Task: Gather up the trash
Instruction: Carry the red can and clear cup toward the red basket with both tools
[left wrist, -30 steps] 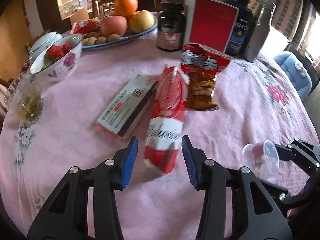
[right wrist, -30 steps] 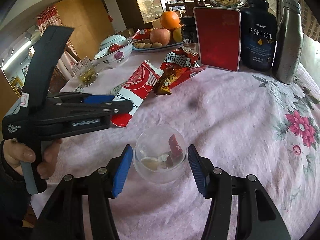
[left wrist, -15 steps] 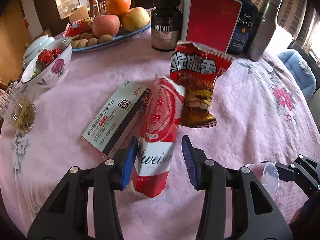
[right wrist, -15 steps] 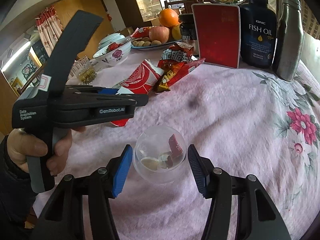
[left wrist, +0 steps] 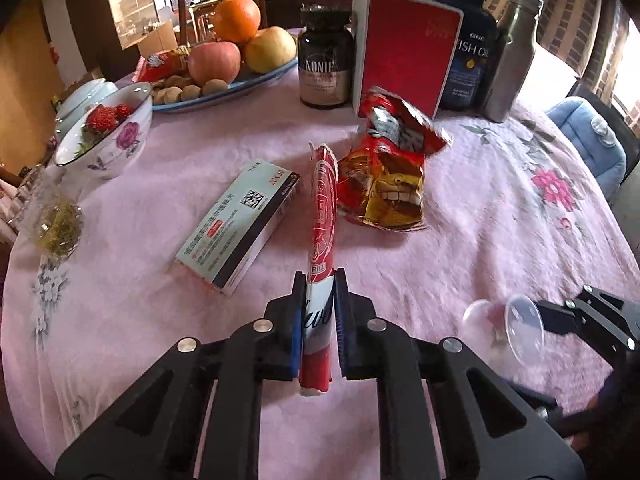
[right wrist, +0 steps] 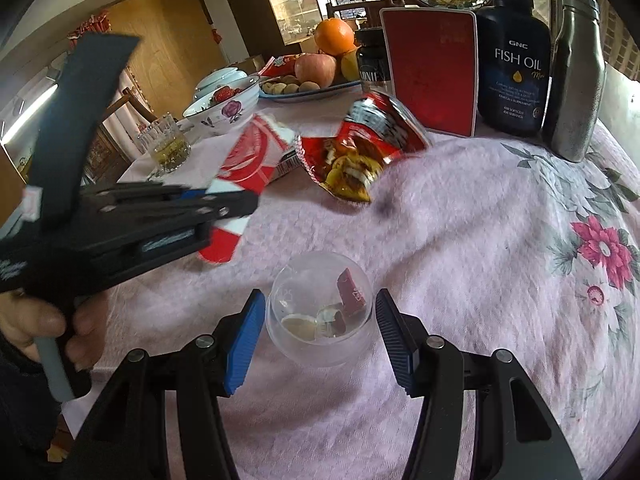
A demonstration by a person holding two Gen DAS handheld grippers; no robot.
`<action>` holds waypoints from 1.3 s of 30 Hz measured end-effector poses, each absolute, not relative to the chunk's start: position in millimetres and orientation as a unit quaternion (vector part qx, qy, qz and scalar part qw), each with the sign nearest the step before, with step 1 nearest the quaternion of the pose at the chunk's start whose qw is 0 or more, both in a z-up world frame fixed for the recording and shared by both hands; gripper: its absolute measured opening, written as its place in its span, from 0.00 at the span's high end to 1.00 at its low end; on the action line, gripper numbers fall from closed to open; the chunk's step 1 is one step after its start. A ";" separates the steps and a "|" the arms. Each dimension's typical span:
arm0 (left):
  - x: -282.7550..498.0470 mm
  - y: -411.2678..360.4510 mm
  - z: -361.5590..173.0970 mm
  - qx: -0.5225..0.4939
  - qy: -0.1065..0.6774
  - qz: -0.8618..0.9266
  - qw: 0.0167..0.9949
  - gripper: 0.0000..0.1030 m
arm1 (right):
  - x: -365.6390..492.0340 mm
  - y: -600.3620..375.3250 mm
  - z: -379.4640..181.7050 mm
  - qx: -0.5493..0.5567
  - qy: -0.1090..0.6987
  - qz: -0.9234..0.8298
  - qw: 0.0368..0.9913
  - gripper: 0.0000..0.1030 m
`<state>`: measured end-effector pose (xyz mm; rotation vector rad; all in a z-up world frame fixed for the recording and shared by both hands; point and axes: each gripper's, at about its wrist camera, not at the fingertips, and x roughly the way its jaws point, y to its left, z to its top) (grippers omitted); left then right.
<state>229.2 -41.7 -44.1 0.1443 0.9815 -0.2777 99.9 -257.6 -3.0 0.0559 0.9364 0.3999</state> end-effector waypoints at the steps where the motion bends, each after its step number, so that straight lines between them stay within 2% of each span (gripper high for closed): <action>1: 224.0 -39.0 -41.7 0.066 0.468 -0.134 0.871 0.86 | 99.6 -257.8 -2.5 0.027 0.446 0.191 0.874 0.45; 18: 81.6 70.0 -13.3 -0.024 0.441 -0.075 0.894 0.86 | 75.7 -218.1 8.2 -0.011 0.431 0.228 0.873 0.45; 27: 13.8 129.1 -0.7 -0.056 0.415 -0.018 0.908 0.86 | 25.3 -145.4 38.8 -0.040 0.409 0.304 0.860 0.45; 39: -78.7 203.8 -3.0 -0.107 0.382 0.071 0.915 0.86 | -53.2 -33.0 51.0 -0.093 0.392 0.418 0.814 0.45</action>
